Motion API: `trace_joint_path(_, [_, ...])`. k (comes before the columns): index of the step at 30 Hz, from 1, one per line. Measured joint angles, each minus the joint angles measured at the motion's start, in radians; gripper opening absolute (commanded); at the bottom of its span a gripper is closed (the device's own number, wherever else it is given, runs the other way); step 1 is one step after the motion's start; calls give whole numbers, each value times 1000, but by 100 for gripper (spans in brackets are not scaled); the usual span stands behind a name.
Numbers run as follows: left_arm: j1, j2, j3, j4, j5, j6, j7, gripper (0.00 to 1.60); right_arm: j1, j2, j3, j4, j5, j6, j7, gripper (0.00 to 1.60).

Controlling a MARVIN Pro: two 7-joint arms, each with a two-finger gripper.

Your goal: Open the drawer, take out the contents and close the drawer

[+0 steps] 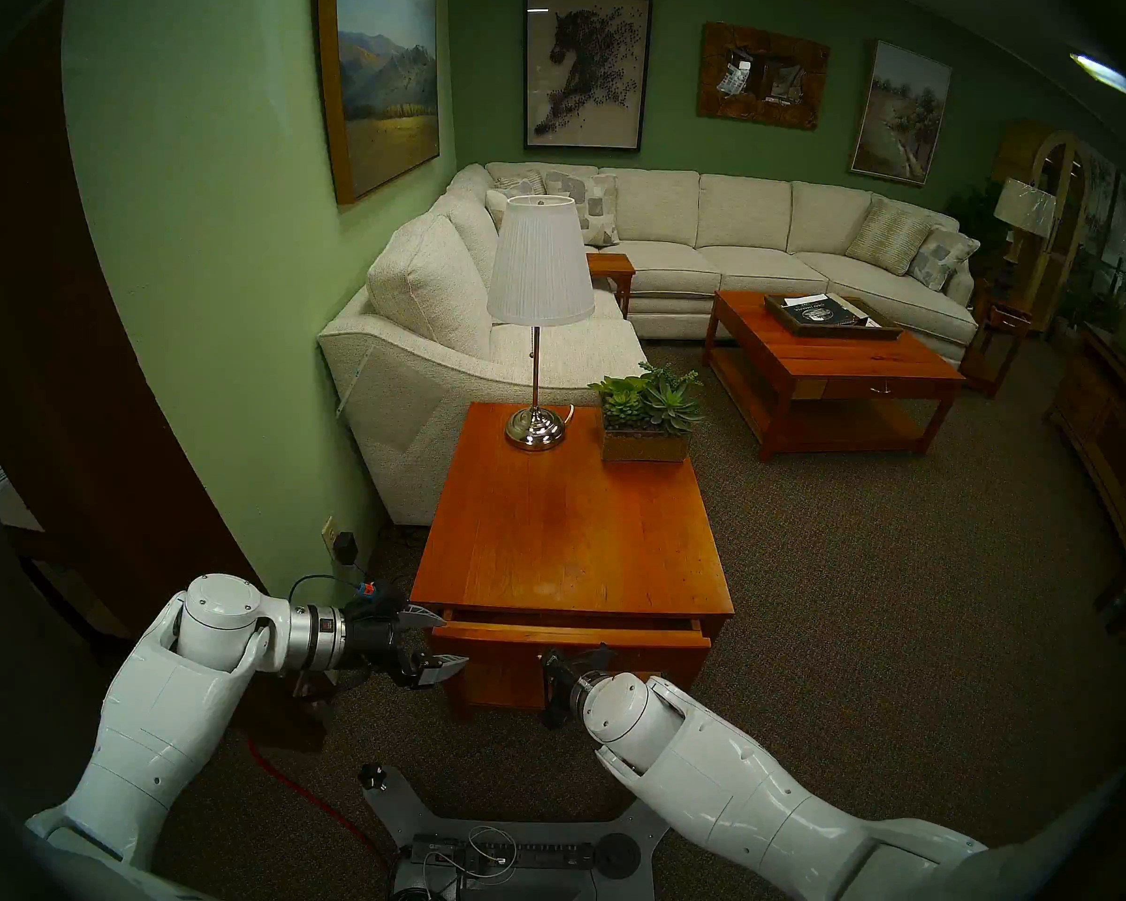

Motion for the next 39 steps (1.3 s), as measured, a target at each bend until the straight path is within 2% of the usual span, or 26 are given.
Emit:
trace_joint_path(17, [0, -3, 0, 4, 4, -3, 0, 160, 17, 94, -118, -68, 88, -5, -33, 0])
trace_joint_path(39, [0, -6, -2, 5, 6, -7, 0, 160, 15, 255, -261, -222, 266, -10, -51, 0])
